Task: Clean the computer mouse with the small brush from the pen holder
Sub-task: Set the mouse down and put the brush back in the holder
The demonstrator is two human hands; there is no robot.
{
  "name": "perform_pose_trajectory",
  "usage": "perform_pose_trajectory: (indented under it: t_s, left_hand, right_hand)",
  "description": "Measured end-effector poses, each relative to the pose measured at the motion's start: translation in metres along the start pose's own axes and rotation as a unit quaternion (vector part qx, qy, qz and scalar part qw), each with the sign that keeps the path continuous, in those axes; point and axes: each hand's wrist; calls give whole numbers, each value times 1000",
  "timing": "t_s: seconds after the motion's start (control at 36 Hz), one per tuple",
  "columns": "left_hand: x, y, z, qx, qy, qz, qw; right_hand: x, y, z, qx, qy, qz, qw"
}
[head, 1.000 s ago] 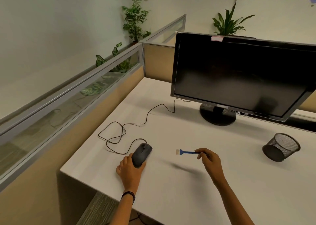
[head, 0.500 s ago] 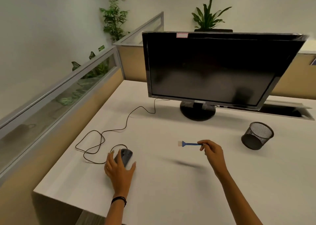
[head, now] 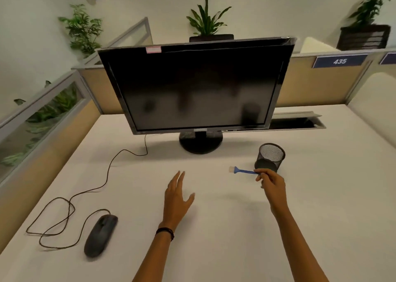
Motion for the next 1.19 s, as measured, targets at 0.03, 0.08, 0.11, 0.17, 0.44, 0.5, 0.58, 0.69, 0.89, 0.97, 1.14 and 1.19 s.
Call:
perform_pose_trajectory:
  t_s: [0.03, 0.08, 0.11, 0.17, 0.44, 0.5, 0.58, 0.69, 0.89, 0.97, 1.14, 1.19]
  left_hand:
    - [7, -6, -8, -2, 15, -2, 1000]
    - [20, -20, -23, -4, 46, -8, 999]
    - [27, -27, -29, -9, 60, -12, 998]
    - [39, -43, -43, -31, 91, -9, 995]
    - [106, -124, -96, -68, 245, -5, 967]
    - [117, -138, -107, -60, 262, -8, 963]
    - [131, -153, -123, -47, 286, 4, 957]
    - [139, -156, -142, -50, 314, 36, 948]
    - [141, -161, -158, -56, 317, 51, 946]
    - [141, -163, -161, -56, 319, 56, 944]
    - [144, -163, -161, -54, 323, 52, 943]
    - [144, -163, -161, -53, 322, 50, 944]
  right_hand:
    - [4, -1, 7, 7, -15, -9, 1000]
    - [12, -1, 22, 14, -43, -17, 999]
    - [16, -1, 29, 15, -58, -19, 998]
    - [24, 0, 42, 16, -88, -22, 996]
    - [72, 6, 88, -52, -172, 10, 984]
    - [81, 9, 91, -98, -148, 28, 984]
    - [98, 10, 91, -174, -91, 45, 979]
    - [121, 10, 87, -297, -11, 61, 953]
    - [146, 13, 65, -477, 87, 71, 872]
    - [151, 12, 58, -495, 113, 65, 859]
    - [153, 13, 52, -504, 130, 63, 852]
    - [153, 12, 52, -509, 126, 62, 849]
Point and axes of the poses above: each hand's wrist, its own x-axis towards the middle knuckle, its own z-axis out of the back of the hand, y = z × x, and after that the axes turned 12 degrees about -x, right-handed
